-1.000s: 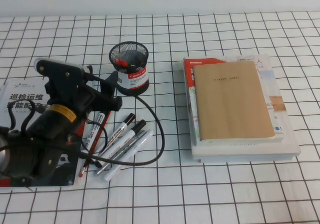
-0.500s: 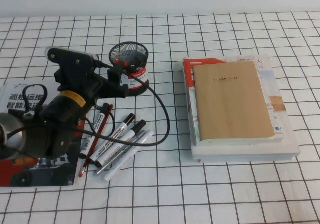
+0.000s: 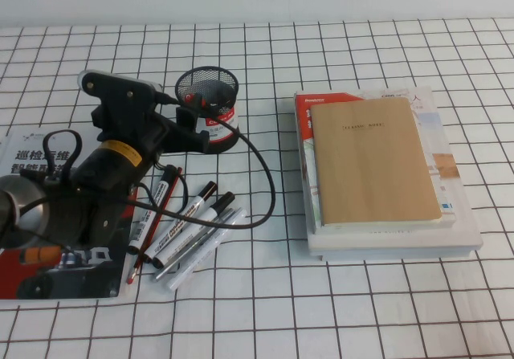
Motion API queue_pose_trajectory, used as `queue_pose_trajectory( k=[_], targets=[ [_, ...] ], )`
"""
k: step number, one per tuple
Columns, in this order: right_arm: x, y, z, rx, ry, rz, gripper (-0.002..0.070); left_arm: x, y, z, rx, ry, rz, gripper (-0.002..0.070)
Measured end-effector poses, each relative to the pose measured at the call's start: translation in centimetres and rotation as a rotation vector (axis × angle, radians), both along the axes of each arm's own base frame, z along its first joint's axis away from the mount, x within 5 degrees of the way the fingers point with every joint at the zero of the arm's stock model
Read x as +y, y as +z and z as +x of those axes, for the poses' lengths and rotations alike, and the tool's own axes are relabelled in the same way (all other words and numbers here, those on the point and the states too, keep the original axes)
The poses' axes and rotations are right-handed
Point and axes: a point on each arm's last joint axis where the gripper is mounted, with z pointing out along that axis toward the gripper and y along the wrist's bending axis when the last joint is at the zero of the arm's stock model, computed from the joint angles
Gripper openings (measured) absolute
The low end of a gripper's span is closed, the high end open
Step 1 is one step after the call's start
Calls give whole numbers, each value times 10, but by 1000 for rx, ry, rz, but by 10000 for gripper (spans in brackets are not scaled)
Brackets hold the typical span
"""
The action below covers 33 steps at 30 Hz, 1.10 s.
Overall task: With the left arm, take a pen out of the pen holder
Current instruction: 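Take a marker out of the pen holder and lay it on the table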
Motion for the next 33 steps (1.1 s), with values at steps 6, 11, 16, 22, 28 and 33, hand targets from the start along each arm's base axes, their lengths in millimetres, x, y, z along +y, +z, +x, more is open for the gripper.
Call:
queue_pose_trajectory(
  k=[6, 11, 16, 22, 28, 33],
  targets=[
    [0, 0, 0, 0, 0, 0, -14, 1, -5, -1, 47, -2, 49, 387],
    [0, 0, 0, 0, 0, 0, -14, 1, -7, -1, 64, -4, 71, 373],
    [0, 0, 0, 0, 0, 0, -14, 1, -7, -1, 50, -10, 99, 370],
    [0, 0, 0, 0, 0, 0, -14, 0, -7, 1, 16, -11, 91, 370],
    [0, 0, 0, 0, 0, 0, -14, -3, -8, 9, 19, -4, 87, 370],
    [0, 0, 0, 0, 0, 0, -14, -3, -7, 11, 8, -3, 110, 370]
  ],
)
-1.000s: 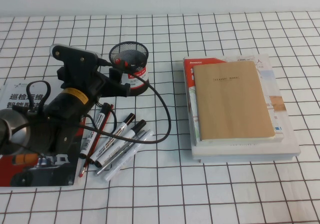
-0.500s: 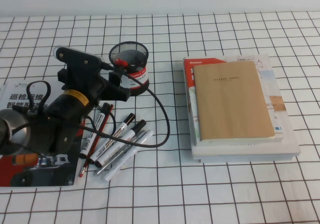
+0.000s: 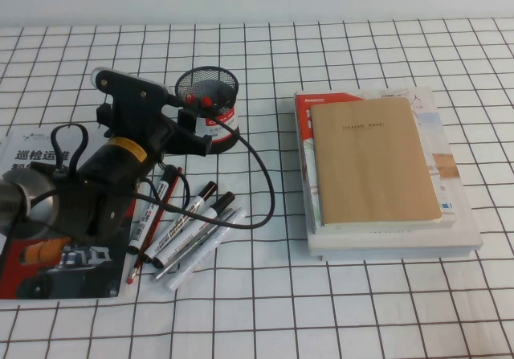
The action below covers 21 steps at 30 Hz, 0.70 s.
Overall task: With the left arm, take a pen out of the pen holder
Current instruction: 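Take a marker out of the pen holder and lay it on the table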
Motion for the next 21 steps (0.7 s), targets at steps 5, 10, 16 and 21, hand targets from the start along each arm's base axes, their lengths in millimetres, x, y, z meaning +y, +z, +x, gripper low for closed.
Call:
queue_pose_trajectory(
  k=[5, 10, 16, 21],
  targets=[
    [0, 0, 0, 0, 0, 0, -14, 0, 0, 0, 1, 0, 11, 370],
    [0, 0, 0, 0, 0, 0, -14, -2, 1, 5, -10, 0, 7, 370],
    [0, 0, 0, 0, 0, 0, -14, -6, 0, 16, -8, 6, -30, 370],
    [0, 0, 0, 0, 0, 0, -14, -9, -3, 23, -12, 1, -45, 370]
  ],
)
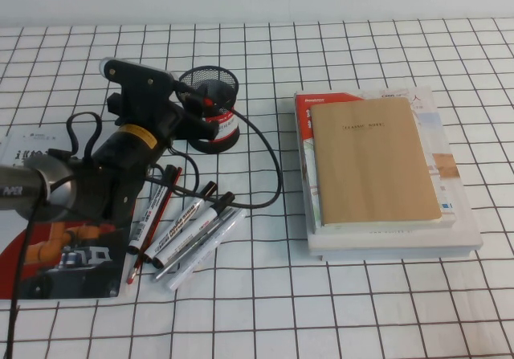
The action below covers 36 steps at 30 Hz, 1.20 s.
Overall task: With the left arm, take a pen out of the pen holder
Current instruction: 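Take a marker out of the pen holder and lay it on the table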
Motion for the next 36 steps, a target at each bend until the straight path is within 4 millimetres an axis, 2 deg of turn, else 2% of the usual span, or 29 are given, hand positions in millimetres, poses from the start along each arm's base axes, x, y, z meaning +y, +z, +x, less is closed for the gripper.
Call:
queue_pose_trajectory(
  k=[8, 17, 30, 33, 36],
  targets=[
    [0, 0, 0, 0, 0, 0, -14, -2, -3, 3, -3, -1, -36, 364],
    [0, 0, 0, 0, 0, 0, -14, -3, -3, 3, -3, -8, -36, 284],
    [0, 0, 0, 0, 0, 0, -14, -5, -4, 3, -11, -34, -17, 272],
    [0, 0, 0, 0, 0, 0, -14, -5, -4, 3, -11, -34, -17, 246],
    [0, 0, 0, 0, 0, 0, -14, -5, -4, 3, -11, -34, -17, 190]
  ],
)
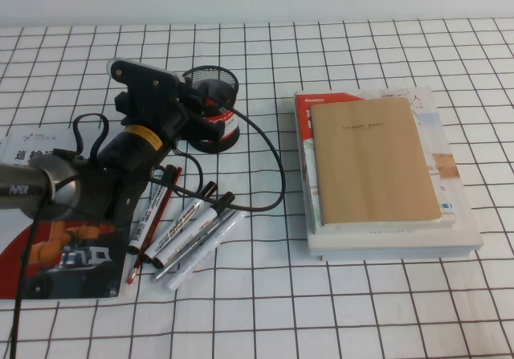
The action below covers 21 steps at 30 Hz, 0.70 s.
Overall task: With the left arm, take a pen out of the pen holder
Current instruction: 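Take a marker out of the pen holder and lay it on the table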
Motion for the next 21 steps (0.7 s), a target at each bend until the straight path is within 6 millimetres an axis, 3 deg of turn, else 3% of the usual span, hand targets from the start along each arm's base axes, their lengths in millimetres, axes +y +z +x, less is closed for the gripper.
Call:
queue_pose_trajectory(
  k=[5, 15, 21],
  targets=[
    [0, 0, 0, 0, 0, 0, -14, 0, 0, 0, 0, 0, 0, 103],
    [0, 0, 0, 0, 0, 0, -14, 1, 7, -1, 5, 2, 5, 101],
    [0, 0, 0, 0, 0, 0, -14, 5, 44, -10, 0, 11, 9, 101]
  ],
)
